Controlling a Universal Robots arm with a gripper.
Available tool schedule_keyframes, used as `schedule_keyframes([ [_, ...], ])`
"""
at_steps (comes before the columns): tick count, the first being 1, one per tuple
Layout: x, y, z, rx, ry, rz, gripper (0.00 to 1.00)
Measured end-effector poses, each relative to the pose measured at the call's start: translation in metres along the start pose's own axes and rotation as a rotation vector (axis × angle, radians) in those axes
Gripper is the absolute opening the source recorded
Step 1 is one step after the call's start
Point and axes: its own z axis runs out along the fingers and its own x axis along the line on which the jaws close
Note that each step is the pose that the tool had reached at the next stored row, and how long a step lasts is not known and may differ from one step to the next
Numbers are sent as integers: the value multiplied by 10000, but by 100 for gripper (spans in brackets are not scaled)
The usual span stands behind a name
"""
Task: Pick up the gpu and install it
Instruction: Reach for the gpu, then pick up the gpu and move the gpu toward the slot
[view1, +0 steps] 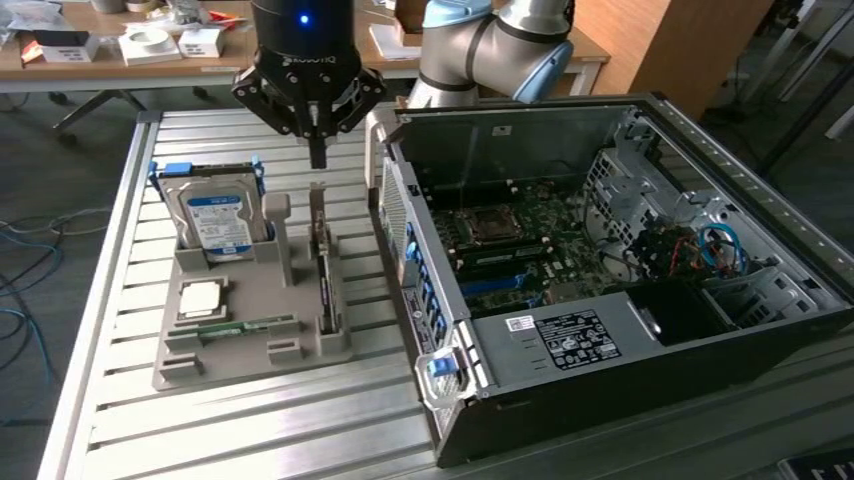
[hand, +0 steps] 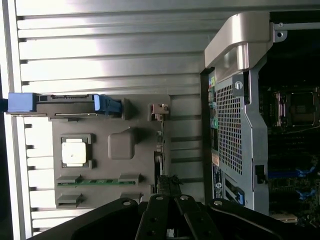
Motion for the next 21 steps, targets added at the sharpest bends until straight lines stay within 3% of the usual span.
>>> schedule_keyframes([
  [12, 36, -230, -10, 0, 0, 0, 11],
  [21, 38, -239, -11, 0, 0, 0, 11],
])
